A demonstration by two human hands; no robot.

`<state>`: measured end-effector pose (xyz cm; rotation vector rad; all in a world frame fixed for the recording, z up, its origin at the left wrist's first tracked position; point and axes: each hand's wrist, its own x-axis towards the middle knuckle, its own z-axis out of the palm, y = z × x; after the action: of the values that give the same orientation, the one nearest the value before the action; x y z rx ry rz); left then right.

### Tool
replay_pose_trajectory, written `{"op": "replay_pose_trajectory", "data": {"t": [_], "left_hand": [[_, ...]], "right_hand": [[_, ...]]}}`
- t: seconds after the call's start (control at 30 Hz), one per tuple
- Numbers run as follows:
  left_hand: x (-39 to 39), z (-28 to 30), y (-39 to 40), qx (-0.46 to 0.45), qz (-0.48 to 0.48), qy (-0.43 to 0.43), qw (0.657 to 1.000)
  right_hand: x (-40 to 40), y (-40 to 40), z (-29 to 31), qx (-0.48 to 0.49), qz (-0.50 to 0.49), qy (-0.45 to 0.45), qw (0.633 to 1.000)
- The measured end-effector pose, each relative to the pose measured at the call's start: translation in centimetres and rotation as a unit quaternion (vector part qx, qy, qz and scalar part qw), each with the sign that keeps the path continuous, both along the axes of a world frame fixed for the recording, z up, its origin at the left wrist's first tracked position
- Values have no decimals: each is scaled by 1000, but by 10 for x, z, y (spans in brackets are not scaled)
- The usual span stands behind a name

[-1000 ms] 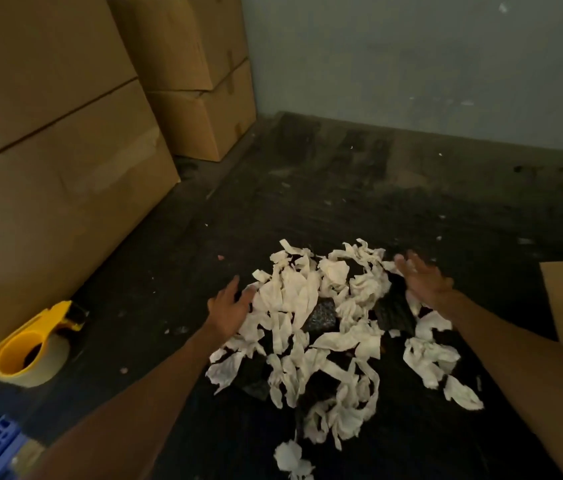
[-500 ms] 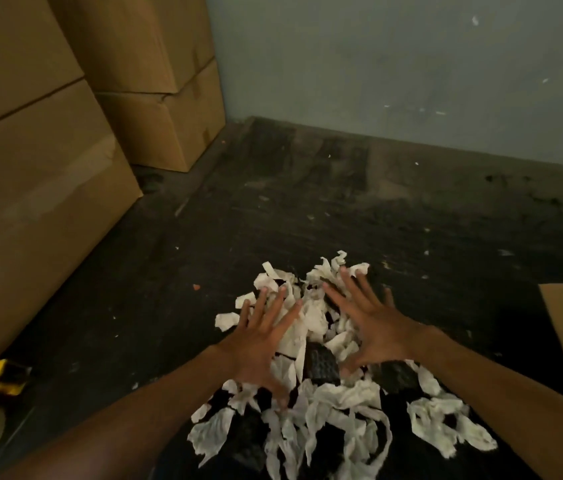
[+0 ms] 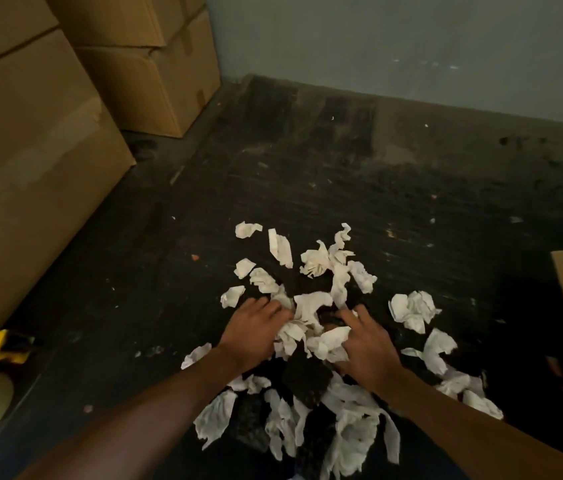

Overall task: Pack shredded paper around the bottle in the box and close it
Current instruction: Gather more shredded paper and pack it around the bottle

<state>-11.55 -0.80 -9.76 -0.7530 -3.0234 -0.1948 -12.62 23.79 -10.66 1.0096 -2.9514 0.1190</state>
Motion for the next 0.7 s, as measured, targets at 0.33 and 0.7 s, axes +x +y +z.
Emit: {"op": "replay_pose_trajectory", "data": {"t": [0.33,0.7], "left_hand": [[-1,31,19,58,237,-94,965],[27,136,29,170,341,20,925]], "right_hand": [[-11,1,27,-185,-129,-180,957],[-38,31,138,-327,-181,-238,896]]}}
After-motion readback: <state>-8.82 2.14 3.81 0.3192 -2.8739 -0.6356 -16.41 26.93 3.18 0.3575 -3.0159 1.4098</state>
